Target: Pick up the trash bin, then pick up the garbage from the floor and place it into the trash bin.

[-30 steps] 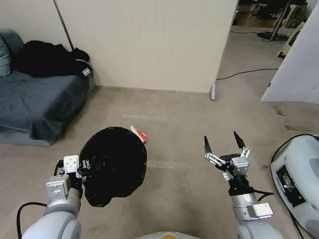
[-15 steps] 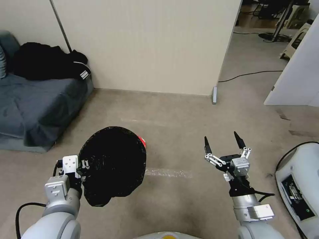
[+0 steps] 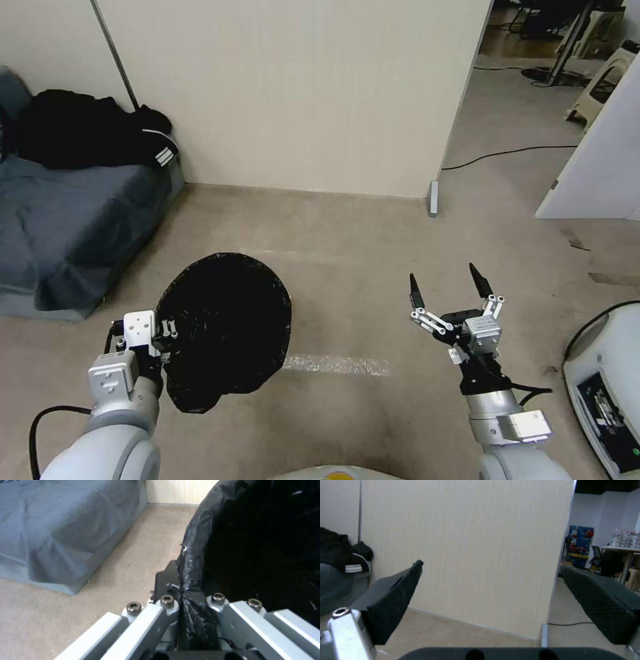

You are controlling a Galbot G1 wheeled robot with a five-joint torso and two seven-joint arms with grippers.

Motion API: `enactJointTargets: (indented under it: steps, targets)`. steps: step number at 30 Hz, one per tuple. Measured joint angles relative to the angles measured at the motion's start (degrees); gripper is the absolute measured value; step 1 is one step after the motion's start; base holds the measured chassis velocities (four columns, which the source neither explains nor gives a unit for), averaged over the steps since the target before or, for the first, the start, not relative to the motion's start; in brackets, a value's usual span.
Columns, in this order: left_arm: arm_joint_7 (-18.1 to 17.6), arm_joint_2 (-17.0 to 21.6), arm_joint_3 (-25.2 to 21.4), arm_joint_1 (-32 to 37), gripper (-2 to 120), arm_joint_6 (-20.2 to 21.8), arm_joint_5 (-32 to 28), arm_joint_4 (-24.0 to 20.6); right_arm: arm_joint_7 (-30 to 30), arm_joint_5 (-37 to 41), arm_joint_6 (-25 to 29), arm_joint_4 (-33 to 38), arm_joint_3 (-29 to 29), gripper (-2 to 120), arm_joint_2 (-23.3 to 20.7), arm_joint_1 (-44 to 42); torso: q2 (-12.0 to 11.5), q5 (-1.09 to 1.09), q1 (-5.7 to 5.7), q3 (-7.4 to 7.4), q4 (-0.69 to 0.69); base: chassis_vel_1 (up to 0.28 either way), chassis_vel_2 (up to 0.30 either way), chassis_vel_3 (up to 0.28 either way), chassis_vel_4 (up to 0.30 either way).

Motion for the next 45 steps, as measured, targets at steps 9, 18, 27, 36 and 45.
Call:
enactJointTargets:
  steps: [9,18,27,36,45]
  targets:
    - [0.1,0.0,0.0,0.0,2,-0.1,0.0,0.2,-0.1,0.0,0.0,0.0,0.0,100,0.0,0.0,0.0,-0.01,0.00,0.00,0.00,-0.086,0.081,0.094,-0.078]
    - [0.2,-0.1,0.1,-0.2,2,-0.2,-0.2,0.7,-1.3,1.0,1.4,-0.3,0.1,100,0.0,0.4,0.0,-0.01,0.00,0.00,0.00,-0.042,0.049,0.050,-0.045]
    - [0.1,-0.1,0.2,-0.2,2,-0.2,-0.5,0.7,-1.5,1.0,1.6,-0.4,0.1,100,0.1,0.3,0.0,-0.01,-0.01,0.00,0.00,0.000,0.000,0.000,0.000]
    - [0.1,-0.1,0.2,-0.2,2,-0.3,-0.5,0.7,-1.7,0.9,1.7,-0.5,0.1,100,0.2,0.2,0.0,-0.01,0.00,0.00,0.00,0.006,0.004,0.005,0.006]
    - [0.1,-0.1,0.3,-0.3,2,-0.5,-0.6,0.8,-1.8,0.8,1.8,-0.5,0.1,100,0.3,0.1,0.0,-0.01,0.00,0.00,0.00,0.051,0.049,0.054,0.054]
